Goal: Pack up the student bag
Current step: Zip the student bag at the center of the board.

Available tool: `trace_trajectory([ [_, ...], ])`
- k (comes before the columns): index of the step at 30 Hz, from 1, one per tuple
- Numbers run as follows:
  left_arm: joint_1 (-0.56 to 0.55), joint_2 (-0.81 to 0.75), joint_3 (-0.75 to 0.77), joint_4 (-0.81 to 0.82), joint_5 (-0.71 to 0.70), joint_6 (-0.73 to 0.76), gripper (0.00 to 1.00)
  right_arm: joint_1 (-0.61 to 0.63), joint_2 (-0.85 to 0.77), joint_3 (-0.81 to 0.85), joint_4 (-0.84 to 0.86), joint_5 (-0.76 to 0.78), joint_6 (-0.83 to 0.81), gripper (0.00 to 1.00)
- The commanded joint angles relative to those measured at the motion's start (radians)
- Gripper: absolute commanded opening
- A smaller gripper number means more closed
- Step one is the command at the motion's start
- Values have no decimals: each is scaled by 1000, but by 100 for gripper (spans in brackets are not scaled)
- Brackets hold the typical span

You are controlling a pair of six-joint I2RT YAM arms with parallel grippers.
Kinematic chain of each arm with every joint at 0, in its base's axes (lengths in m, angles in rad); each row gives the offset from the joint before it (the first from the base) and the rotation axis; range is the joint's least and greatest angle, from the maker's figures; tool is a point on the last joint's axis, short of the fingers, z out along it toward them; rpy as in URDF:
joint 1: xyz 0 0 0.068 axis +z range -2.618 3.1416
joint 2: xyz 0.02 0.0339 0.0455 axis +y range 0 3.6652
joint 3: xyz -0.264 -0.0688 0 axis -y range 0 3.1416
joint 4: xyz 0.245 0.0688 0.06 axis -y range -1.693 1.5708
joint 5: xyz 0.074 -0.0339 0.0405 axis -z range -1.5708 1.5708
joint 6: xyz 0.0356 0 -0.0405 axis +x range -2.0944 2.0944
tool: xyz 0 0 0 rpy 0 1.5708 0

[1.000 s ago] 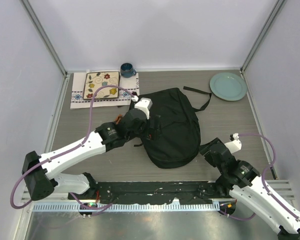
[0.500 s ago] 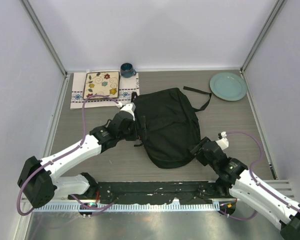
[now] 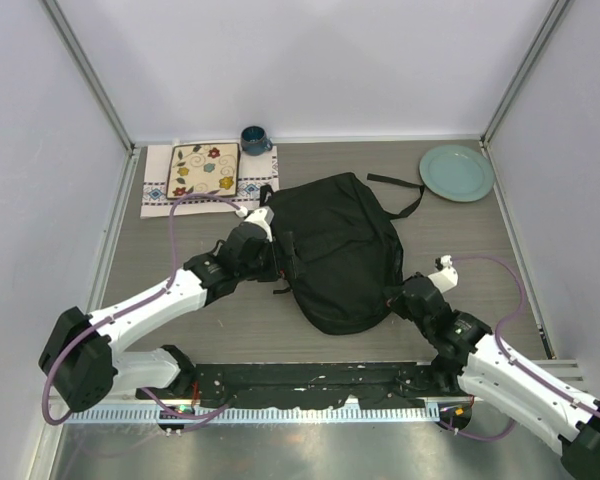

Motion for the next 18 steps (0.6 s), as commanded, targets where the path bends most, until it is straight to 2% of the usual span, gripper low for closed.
trace_trajectory([
  [1,6,5,-23,57,17,-26,99,-13,28,70,81,146,-100,0],
  [5,6,14,-47,77,17,-41,100,-40,83,99,116,179,-183,1],
  [10,6,32,-72,129,82,-70,100,-114,190,171,147,118,-289,4],
  [12,6,38,-83,146,88,-78,100,-120,218,195,152,96,-339,17],
  [14,6,51,-81,147,97,-79,100,-120,234,217,138,52,-355,37],
  [16,6,52,-81,147,99,-79,100,-120,217,225,120,13,-358,52],
  [17,6,49,-83,144,97,-78,100,-120,180,228,83,-16,-353,58],
  [18,6,45,-81,141,93,-78,100,-120,150,231,58,-31,-341,59],
])
